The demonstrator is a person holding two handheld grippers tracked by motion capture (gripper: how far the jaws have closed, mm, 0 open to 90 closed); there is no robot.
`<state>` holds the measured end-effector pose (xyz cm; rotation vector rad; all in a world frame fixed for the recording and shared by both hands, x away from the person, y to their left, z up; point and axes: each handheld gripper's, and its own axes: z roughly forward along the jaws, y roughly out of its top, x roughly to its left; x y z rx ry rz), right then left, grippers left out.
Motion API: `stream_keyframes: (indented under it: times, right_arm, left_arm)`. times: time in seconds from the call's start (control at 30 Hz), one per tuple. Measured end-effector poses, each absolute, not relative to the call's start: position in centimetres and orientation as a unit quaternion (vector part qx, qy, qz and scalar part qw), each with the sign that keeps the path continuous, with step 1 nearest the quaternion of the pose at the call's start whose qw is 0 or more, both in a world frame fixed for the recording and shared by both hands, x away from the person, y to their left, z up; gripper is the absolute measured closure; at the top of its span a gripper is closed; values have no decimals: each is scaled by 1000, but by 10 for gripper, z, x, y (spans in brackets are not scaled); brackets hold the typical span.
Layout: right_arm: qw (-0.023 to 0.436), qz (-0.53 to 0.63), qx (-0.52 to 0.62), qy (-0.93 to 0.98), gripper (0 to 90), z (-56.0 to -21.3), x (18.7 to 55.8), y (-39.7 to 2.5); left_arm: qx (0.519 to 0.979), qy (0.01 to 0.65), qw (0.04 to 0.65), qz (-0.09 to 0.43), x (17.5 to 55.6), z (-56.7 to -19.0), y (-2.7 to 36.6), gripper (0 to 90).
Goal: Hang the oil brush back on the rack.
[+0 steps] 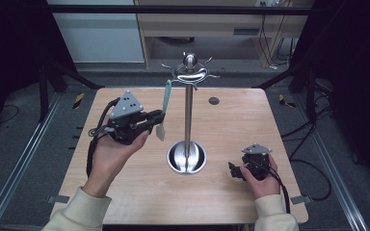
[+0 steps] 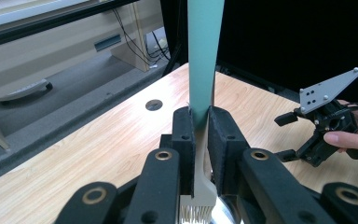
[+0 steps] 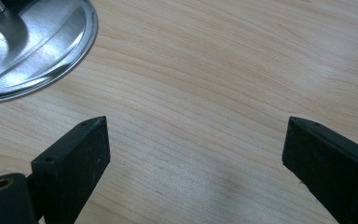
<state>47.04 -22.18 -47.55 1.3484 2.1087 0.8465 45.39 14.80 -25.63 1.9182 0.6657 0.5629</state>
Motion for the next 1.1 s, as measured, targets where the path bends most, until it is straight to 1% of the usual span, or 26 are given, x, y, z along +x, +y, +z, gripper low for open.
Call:
stream_keyframes:
  times: [0.13, 0.3, 0.4, 0.53, 0.57, 0.63, 0.8, 0.97, 1.1]
  right_arm:
    - [248, 310, 495, 773, 82, -475, 470, -223]
    - [249, 310, 495, 773, 82, -475, 470, -223]
    - [249, 309, 495, 773, 82, -475, 470, -223]
    - [248, 312, 496, 771, 82, -475, 470, -223]
    - [248, 311, 497, 771, 82, -475, 470, -223]
    - [248, 311, 497, 771, 81, -475, 470, -224]
    - [249, 311, 498, 770, 81, -475, 470, -224]
    - [249, 310, 498, 770, 82, -475, 469, -224]
    - [247, 312, 499, 770, 82, -475, 469, -225]
  left_arm:
    - [787, 275, 499, 236, 453, -254, 148, 795]
    - [786, 275, 497, 244, 451, -252, 150, 753]
    - [785, 275, 496, 249, 449, -251, 151, 705]
    - [778, 276, 498, 264, 444, -249, 155, 565]
    - [778, 276, 498, 264, 444, -249, 155, 521]
    - [774, 273, 498, 281, 441, -249, 158, 421]
    - [768, 271, 511, 276, 434, -252, 163, 214]
    - [772, 269, 508, 272, 425, -256, 163, 101]
    - [771, 265, 509, 277, 419, -260, 165, 67]
